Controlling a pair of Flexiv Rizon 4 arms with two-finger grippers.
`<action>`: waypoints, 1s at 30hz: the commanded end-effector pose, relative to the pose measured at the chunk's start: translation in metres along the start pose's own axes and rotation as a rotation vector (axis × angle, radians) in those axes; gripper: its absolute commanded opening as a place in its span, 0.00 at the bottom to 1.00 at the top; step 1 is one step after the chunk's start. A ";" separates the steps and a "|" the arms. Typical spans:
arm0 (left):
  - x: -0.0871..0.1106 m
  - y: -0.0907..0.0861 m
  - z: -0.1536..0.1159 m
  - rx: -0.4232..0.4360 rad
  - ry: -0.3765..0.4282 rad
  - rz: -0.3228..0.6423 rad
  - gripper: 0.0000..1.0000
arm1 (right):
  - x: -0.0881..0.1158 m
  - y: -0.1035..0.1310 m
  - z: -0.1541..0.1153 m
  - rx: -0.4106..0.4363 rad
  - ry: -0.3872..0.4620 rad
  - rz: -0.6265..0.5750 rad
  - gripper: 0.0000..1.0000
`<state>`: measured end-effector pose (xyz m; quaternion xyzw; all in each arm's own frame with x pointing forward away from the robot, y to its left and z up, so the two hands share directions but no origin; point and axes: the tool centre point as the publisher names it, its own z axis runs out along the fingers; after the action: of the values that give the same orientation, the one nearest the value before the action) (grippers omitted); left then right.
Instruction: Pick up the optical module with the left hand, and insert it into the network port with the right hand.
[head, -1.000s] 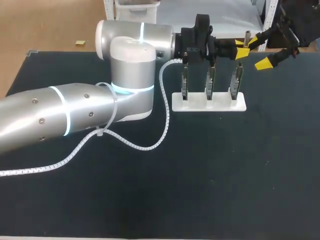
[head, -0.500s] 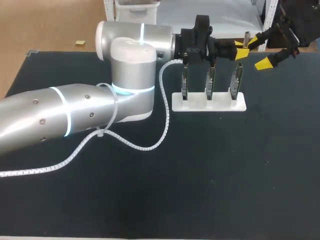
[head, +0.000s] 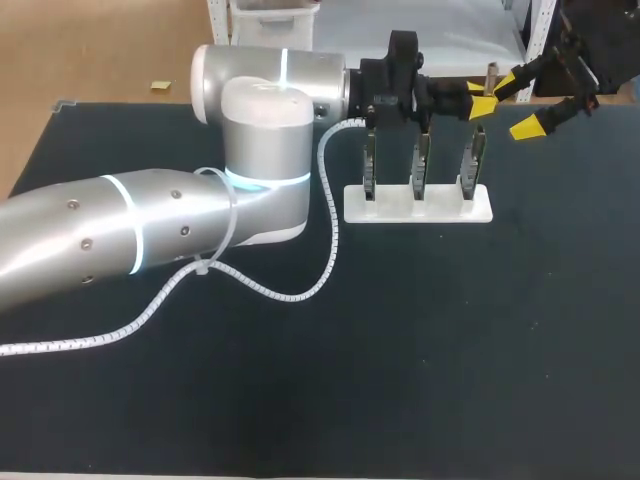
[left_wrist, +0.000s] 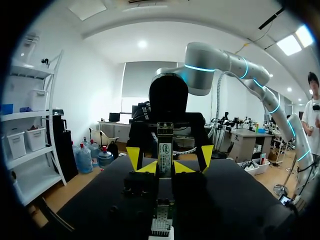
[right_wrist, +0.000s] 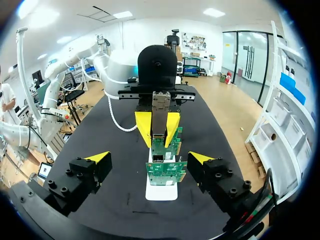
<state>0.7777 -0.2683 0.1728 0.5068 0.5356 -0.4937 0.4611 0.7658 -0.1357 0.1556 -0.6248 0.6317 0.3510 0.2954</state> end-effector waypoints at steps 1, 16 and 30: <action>0.000 0.000 0.000 -0.002 0.001 -0.001 0.00 | 0.000 0.002 0.000 0.004 0.001 0.000 1.00; 0.000 0.000 0.000 -0.002 0.001 -0.001 0.00 | -0.019 -0.012 -0.025 0.057 -0.047 -0.020 1.00; 0.000 0.000 0.000 -0.002 0.001 -0.001 0.00 | -0.046 -0.016 -0.027 0.023 -0.073 -0.050 1.00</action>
<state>0.7777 -0.2683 0.1728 0.5068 0.5356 -0.4938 0.4611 0.7796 -0.1346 0.2064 -0.6215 0.6092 0.3571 0.3391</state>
